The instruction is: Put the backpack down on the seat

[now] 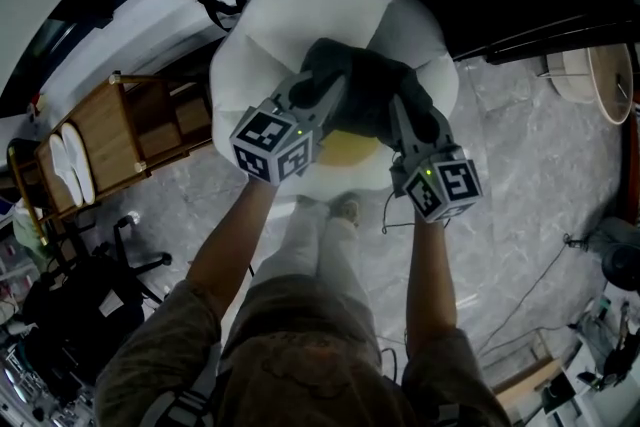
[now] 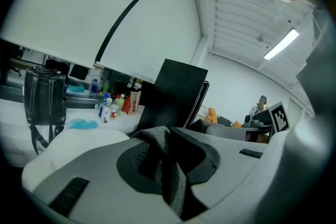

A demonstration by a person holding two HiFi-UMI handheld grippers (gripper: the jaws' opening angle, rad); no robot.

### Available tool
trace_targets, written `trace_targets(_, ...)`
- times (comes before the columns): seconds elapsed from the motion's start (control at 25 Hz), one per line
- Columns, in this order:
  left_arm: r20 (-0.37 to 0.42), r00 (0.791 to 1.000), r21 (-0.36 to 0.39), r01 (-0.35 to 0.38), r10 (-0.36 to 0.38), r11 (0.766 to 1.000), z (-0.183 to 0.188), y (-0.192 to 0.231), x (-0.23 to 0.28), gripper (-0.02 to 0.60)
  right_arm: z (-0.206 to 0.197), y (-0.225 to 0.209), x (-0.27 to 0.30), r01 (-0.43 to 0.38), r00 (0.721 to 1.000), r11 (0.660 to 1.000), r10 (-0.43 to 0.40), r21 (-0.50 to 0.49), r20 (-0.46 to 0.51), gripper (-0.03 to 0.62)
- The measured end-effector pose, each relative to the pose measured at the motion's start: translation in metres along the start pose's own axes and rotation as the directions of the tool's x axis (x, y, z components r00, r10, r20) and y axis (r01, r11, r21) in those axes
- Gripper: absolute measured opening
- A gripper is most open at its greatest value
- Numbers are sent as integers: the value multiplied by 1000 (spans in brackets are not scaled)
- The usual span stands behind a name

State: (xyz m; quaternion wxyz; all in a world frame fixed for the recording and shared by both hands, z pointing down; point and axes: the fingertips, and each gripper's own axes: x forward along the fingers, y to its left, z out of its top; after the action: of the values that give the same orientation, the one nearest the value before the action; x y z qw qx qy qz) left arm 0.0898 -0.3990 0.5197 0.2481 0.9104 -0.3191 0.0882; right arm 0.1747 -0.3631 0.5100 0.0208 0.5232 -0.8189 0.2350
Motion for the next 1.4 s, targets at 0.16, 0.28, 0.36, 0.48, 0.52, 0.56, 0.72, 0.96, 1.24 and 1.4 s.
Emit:
trace_targets(0.16,-8,1000,6,-5,5,1000,-8,6,5,44,-11,-3,7,13,1000,1000,-13,1,1,37)
trace_targets(0.28,-18,1000,27,-12,13,1000,-17,11,11,44,-22,-6,14,27,1000,1000,-27,6,3,38)
trace_targets(0.36,-23,1000,28,-15,16,1000,-23,15,16,44,-29,-7,20,35,999,999,-35,7,-4,38)
trace_targets(0.48,-27,999,34,-23,24,999,-31,25,22,44,-39,-10,32,43,999,999,-43,12,-14,38)
trace_targets(0.52,-26,999,39,-25,26,999,-32,28,24,44,-43,-10,36,43,999,999,-43,15,-15,38)
trace_targets(0.56,-25,999,43,-26,27,999,-35,31,27,44,-47,-11,39,41,999,999,-41,16,-18,38)
trace_targets(0.72,-22,999,49,-28,29,998,-46,39,39,44,-62,-22,49,51,998,999,-51,14,-30,37)
trace_targets(0.96,-11,1000,61,-22,22,998,-62,52,58,44,-79,-40,67,72,997,997,-71,12,-27,38)
trace_targets(1.24,5,1000,75,-11,11,997,-84,68,84,44,-106,-62,88,90,995,996,-91,-13,-36,40)
trace_targets(1.4,-9,1000,99,-6,7,995,-102,79,95,44,-121,-71,101,97,994,995,-98,-24,-41,40)
